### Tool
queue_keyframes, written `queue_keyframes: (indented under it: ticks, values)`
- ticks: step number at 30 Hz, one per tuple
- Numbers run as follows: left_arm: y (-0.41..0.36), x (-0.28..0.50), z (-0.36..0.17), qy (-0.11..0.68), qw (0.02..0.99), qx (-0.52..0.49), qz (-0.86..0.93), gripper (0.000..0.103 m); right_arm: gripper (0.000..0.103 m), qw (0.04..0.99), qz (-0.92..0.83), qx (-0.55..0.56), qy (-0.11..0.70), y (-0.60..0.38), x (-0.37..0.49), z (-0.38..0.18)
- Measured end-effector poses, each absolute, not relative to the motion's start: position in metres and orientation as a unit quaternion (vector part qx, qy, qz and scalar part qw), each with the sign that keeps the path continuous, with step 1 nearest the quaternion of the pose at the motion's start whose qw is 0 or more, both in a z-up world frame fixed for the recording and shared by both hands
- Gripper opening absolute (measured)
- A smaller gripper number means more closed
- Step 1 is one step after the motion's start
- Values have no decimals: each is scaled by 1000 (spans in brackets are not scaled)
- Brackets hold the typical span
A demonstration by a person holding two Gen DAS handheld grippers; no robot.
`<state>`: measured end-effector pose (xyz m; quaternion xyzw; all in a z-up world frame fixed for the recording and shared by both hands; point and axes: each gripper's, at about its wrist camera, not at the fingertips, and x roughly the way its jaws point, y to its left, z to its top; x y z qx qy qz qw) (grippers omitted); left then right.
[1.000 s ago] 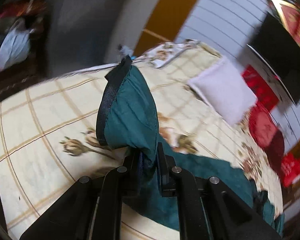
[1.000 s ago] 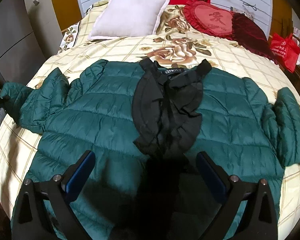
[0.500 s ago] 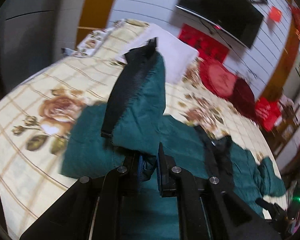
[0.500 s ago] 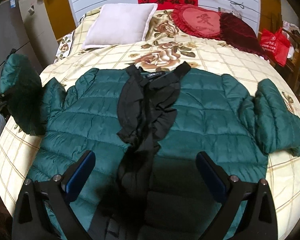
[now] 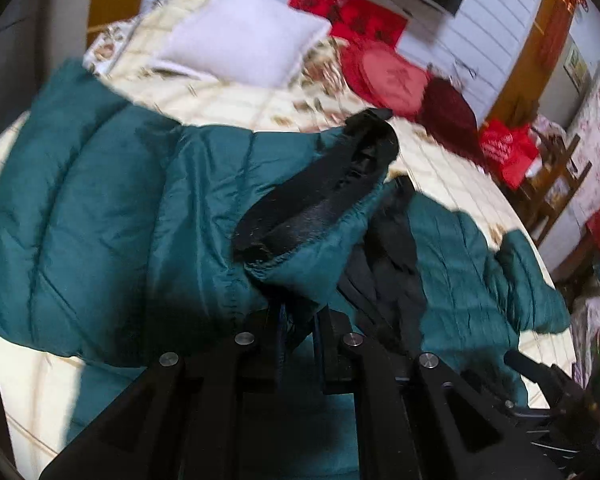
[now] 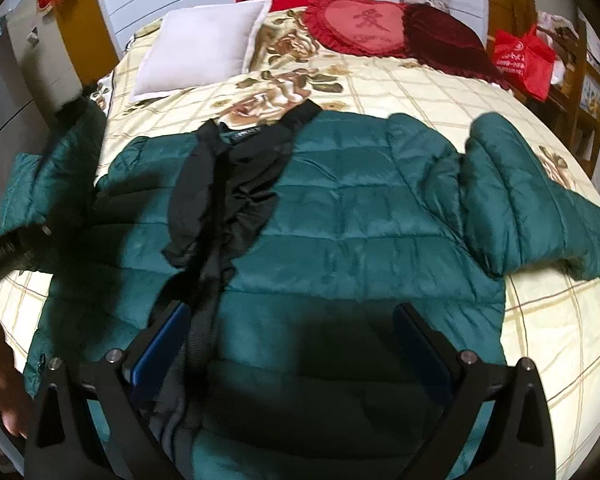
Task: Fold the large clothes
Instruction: 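Lift the held sleeve and fold it across the jacket body with the left tool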
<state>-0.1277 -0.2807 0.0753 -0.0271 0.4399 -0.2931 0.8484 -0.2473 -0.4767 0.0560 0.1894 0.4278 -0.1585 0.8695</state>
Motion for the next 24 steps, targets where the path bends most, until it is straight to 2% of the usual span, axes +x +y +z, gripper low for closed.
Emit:
queue_keyframes:
  ticks: [6,8,10,16,24]
  values:
    - [-311,-144,56,459,822,-10,-337,17,102,866,-174,202,423,-493,-255,51]
    - [-316,-150,54,458,814,-9,-356,21,102,864,-180,207,422,-498,-257,50]
    - [-315,-153,56,457,804,-11,-381,33,102,863,-183,209,421,-502,-260,49]
    - [-297,-160,83,454,772,-40,-444,43,102,861,-197,229,410,-516,-267,52]
    - [-222,-159,127,393,841,-31,-371,44,102,872,-144,254,393,-502,-238,66]
